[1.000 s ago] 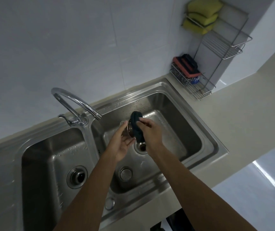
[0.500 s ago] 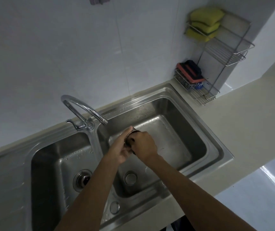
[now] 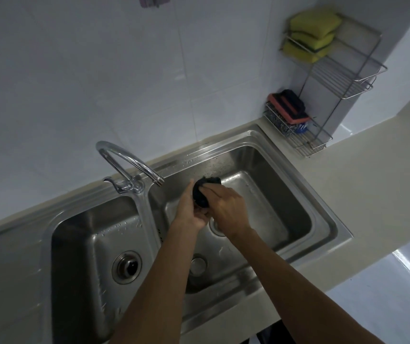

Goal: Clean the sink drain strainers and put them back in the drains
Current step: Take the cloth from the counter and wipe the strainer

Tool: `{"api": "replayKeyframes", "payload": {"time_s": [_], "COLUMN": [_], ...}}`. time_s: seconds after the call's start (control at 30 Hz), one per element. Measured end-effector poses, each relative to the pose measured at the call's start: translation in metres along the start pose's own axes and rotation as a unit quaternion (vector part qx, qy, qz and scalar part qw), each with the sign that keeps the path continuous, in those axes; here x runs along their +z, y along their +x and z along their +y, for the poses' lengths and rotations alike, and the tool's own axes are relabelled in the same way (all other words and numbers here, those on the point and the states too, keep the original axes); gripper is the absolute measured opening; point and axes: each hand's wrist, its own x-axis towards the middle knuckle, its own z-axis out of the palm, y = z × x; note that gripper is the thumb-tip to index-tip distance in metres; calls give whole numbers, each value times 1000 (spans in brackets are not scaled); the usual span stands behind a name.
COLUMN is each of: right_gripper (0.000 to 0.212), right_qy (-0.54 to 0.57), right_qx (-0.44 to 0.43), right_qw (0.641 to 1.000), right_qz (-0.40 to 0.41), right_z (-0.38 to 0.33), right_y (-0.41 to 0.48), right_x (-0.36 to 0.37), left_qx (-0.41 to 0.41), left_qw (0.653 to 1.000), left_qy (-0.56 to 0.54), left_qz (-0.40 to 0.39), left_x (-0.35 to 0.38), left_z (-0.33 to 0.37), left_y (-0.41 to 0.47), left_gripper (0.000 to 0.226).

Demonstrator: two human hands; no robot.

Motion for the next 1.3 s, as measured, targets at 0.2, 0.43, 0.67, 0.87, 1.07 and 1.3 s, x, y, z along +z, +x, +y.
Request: {"api": "replayKeyframes", "payload": {"time_s": [0.2,0.43,0.67,0.87,1.07,1.3], "right_gripper": [19,15,21,29,26,14], "right_qy": [167,291,474,643,718,723], "right_qx": [311,327,399,520,570,502], "right_qw": [934,893,736,482,344,467], "right_qz": [57,-105,-273,-291,-200,-93], "right_z": [25,-21,-7,10,24,70], "right_y": [15,8,20,2,-18,-26], "right_x": [-20,16,11,5,7,-18], "left_qx": [5,41,97,247,325,390], "left_qw": [996,995,985,903,816,696], "left_qy": [-92,-10,101,339,475,602], "left_qz": [-3,-86,-95,-96,-57,34], "left_x": [-53,-16,-30,-46,-40,-45], "left_z": [4,-14,-11,-8,-6,8], "left_y": [10,-6,-3,0,6,7], "left_gripper": [53,47,26,48,68,74]}}
